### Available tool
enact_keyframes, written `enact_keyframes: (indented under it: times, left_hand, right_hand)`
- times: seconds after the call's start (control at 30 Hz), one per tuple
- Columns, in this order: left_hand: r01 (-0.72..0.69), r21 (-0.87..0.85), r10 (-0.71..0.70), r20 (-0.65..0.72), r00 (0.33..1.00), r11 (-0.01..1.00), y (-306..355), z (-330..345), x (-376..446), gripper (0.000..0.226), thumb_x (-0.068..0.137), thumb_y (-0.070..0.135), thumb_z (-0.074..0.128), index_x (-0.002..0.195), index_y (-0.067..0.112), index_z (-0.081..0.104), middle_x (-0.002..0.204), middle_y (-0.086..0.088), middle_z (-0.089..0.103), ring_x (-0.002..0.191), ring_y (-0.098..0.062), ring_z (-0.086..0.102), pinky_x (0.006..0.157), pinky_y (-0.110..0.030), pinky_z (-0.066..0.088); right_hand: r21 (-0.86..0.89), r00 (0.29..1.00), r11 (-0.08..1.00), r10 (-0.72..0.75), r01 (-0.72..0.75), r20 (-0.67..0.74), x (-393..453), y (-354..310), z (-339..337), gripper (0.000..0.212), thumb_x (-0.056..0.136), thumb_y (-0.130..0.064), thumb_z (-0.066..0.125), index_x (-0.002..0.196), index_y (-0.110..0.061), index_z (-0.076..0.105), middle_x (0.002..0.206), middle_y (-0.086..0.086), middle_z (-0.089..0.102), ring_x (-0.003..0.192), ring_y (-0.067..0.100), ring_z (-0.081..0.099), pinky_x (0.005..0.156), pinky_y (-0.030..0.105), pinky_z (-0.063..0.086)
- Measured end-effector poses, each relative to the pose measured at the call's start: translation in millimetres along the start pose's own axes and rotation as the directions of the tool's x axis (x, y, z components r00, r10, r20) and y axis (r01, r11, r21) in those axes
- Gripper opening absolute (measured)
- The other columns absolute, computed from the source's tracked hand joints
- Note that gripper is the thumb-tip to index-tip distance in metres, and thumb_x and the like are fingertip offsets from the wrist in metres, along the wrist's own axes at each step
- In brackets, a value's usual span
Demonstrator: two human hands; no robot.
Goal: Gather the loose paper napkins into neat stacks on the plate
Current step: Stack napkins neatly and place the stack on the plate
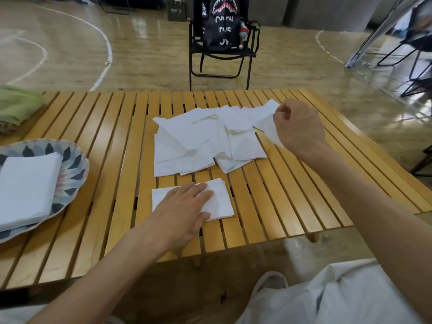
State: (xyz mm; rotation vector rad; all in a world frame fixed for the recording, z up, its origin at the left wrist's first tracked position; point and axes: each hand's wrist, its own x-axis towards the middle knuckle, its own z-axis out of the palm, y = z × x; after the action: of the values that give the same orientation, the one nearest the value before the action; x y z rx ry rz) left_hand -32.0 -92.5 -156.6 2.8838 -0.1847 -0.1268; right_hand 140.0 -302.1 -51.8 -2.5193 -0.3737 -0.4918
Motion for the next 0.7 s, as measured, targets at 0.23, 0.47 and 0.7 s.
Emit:
enact_keyframes:
  times: [0.23, 0.47, 0.7]
  left_hand:
    - [0.050, -0.221, -0.065, -0.060, 0.996, 0.974, -1, -9, -2, 0.052, 0.101, 0.042, 0.047, 0.150, 0.032, 0.032, 0.158, 0.012, 0.028, 0.145, -0.010, 0.024, 0.115, -0.028, 0.019]
    - [0.193, -0.848, -0.478, -0.078, 0.875, 0.493, -2, -38, 0, 0.047, 0.091, 0.053, 0.061, 0.133, 0.039, 0.045, 0.110, 0.025, 0.060, 0.100, 0.006, 0.055, 0.071, -0.017, 0.041]
    - [0.067, -0.952, -0.495, -0.095, 0.863, 0.298, -9, -46, -10, 0.013, 0.090, 0.038, 0.069, 0.103, 0.039, 0.068, 0.098, 0.014, 0.073, 0.087, 0.003, 0.065, 0.077, -0.027, 0.044]
  right_hand:
    - [0.378, 0.983, 0.926, -0.058, -0.013, 0.176, -34, -42, -19, 0.030, 0.101, -0.020, 0.042, 0.092, 0.004, 0.059, 0.076, 0.003, 0.050, 0.057, 0.003, 0.037, 0.055, 0.021, 0.032]
    - [0.642, 0.917, 0.739, -0.087, -0.204, 0.390, -56, -49, -11, 0.026, 0.101, -0.021, 0.041, 0.082, -0.018, 0.060, 0.083, -0.005, 0.053, 0.078, 0.011, 0.049, 0.072, 0.030, 0.040]
    - [0.689, 0.811, 0.581, -0.081, -0.434, 0.580, -61, -36, 1, 0.038, 0.098, -0.023, 0.043, 0.068, -0.030, 0.065, 0.078, -0.008, 0.059, 0.067, 0.004, 0.056, 0.058, 0.023, 0.046]
